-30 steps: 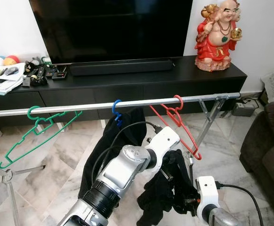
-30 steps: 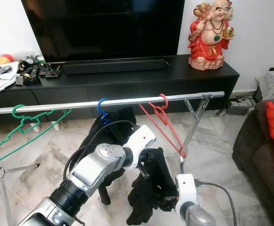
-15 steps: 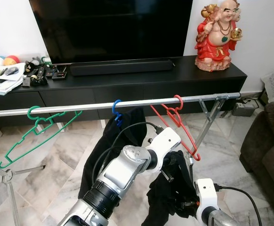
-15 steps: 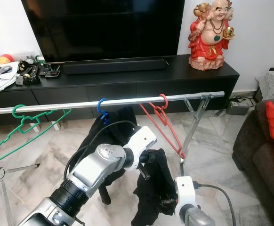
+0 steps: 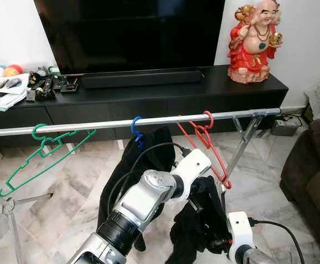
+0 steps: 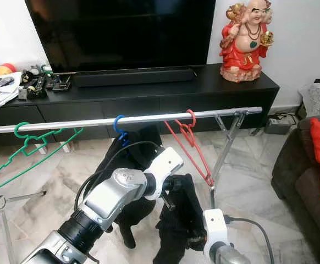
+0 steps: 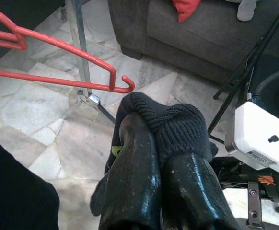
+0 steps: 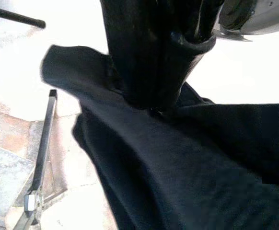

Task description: Hang hanger

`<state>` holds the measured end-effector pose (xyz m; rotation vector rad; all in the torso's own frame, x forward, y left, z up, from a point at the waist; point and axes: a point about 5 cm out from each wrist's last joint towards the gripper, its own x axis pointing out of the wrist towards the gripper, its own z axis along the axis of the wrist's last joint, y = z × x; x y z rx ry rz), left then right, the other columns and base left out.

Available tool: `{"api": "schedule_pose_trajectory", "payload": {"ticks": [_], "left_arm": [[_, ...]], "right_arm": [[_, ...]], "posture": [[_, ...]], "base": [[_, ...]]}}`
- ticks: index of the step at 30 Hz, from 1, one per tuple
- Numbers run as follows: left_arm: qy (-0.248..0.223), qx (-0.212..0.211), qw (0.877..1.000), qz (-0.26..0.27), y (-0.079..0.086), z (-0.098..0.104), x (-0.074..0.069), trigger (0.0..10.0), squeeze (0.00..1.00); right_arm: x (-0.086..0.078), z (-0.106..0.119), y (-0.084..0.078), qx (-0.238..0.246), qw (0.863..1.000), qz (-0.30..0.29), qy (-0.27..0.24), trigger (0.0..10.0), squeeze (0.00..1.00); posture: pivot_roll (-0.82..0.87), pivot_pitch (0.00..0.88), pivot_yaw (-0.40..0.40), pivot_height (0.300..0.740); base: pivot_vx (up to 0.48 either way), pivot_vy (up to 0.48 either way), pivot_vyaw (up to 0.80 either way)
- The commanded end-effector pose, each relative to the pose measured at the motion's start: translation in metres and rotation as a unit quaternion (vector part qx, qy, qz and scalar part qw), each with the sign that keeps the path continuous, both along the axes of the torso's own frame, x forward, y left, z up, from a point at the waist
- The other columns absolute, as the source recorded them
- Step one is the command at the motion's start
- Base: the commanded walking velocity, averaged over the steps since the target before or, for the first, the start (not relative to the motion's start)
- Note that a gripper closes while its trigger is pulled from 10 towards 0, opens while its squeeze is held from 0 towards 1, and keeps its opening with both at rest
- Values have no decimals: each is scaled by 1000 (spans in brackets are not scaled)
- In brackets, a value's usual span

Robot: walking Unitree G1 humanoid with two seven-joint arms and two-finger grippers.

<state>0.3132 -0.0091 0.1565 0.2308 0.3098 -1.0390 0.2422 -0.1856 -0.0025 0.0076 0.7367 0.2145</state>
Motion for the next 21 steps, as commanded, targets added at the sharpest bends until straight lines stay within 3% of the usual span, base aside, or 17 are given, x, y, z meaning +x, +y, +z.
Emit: {"api": "schedule_pose_trajectory", "payload": {"ticks": [1,3,4,5,6,8,10,11,12,21], "left_arm": [[-22,-9,1000,-4,0,8,0,0,0],[-22,-9,1000,-4,0,8,0,0,0],[-22,-8,1000,-4,1,8,0,0,0],[-22,-8,1000,-4,1,8,0,0,0],[-22,-8,1000,-4,1,8,0,0,0],[-22,-8,1000,-4,1,7,0,0,0],[-21,-7,1000,-5,1,6,0,0,0],[-21,-7,1000,-5,1,6,0,0,0],[-20,-7,1000,-6,0,6,0,0,0],[-17,-7,1000,-6,-1,5,-1,0,0]], "right_arm": [[-2,-1,0,-3,1000,-1,5,0,0],[-1,1,-1,-5,1000,-14,0,0,0],[-1,4,-3,-8,999,-30,-8,7843,0],[-1,4,-3,-8,999,-30,-8,7843,0],[-2,6,-3,-10,999,-39,-13,9647,0],[-6,12,0,1,999,-43,-21,10000,0],[-11,17,3,3,999,-39,-27,10000,937],[-11,17,3,3,999,-39,-27,10000,937],[-15,23,3,3,999,-36,-35,10000,1000],[-24,52,5,19,997,-15,-73,10000,1000]], "posture": [[17,44,56,740],[19,44,54,740],[19,44,54,740],[19,44,54,740],[19,44,54,740],[15,45,53,740],[15,45,53,740],[15,45,53,740],[12,46,52,740],[2,52,46,740]], "base": [[0,0,0],[0,0,0],[0,0,0],[0,0,0],[0,0,0],[0,0,0],[0,0,0],[0,0,0],[0,0,0],[0,0,0]]}}
